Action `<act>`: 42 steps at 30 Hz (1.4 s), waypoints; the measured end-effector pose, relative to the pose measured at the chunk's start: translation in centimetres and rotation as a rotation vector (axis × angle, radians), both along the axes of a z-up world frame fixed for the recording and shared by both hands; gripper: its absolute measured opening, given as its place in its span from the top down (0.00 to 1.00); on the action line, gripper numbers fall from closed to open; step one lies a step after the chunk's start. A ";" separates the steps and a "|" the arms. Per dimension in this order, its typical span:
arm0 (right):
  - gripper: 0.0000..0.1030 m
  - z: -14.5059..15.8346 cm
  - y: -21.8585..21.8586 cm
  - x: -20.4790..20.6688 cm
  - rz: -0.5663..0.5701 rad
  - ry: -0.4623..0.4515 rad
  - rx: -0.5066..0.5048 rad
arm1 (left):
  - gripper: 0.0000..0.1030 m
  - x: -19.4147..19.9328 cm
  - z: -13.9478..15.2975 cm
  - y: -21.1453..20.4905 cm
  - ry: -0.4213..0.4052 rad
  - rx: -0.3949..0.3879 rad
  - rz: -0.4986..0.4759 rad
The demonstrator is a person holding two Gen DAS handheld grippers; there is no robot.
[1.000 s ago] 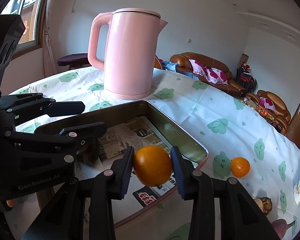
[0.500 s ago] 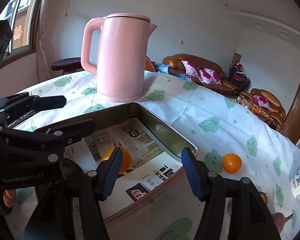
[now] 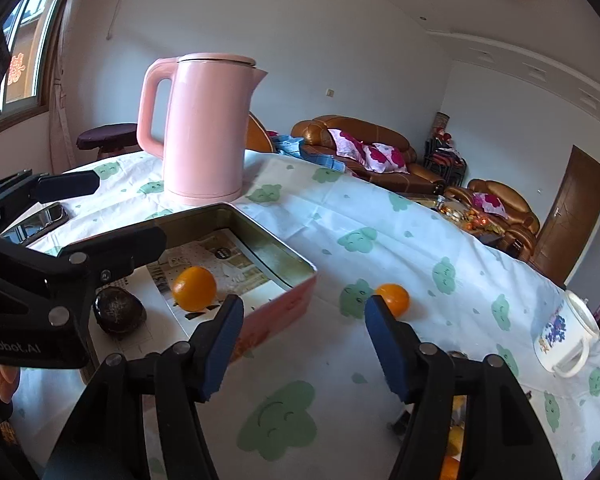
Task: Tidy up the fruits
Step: 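Open the right tool to drop the orange into the tin while the left tool drops the mangosteen, then grasp a large orange with the right tool while the left tool reaches toward a dark jar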
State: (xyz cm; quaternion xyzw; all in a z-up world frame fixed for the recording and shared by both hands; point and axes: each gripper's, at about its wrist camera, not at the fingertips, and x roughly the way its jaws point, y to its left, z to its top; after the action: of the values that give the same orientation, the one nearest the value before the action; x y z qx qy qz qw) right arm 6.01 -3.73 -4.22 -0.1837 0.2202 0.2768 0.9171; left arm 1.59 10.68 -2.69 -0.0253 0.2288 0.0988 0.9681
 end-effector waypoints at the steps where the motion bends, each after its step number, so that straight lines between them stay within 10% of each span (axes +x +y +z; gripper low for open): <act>1: 0.37 0.2 -0.8 -0.1 -0.012 0.001 0.008 | 0.03 0.1 -0.1 -0.5 0.002 -0.001 -0.010; 14: 0.37 -1.0 -12.7 -0.4 -0.246 0.096 0.058 | 0.03 0.9 -1.0 -6.0 0.041 0.029 -0.140; 33: 0.37 -4.9 -12.2 1.5 -0.199 0.341 0.013 | 0.03 1.7 -1.7 -8.9 0.078 0.073 -0.206; 35: 0.51 -4.9 -12.2 1.3 -0.189 0.341 0.015 | 0.03 1.8 -1.6 -9.1 0.079 0.076 -0.213; 42: 0.52 -4.0 -12.7 0.7 -0.184 0.298 0.053 | 0.03 2.8 -1.1 -10.3 0.088 0.077 -0.249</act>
State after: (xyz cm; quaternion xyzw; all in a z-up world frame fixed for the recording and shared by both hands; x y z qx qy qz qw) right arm 6.72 -16.44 -8.24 -0.0952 0.3623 0.2217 0.9003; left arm 4.34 0.36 -3.82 0.0448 0.2683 -0.0122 0.9622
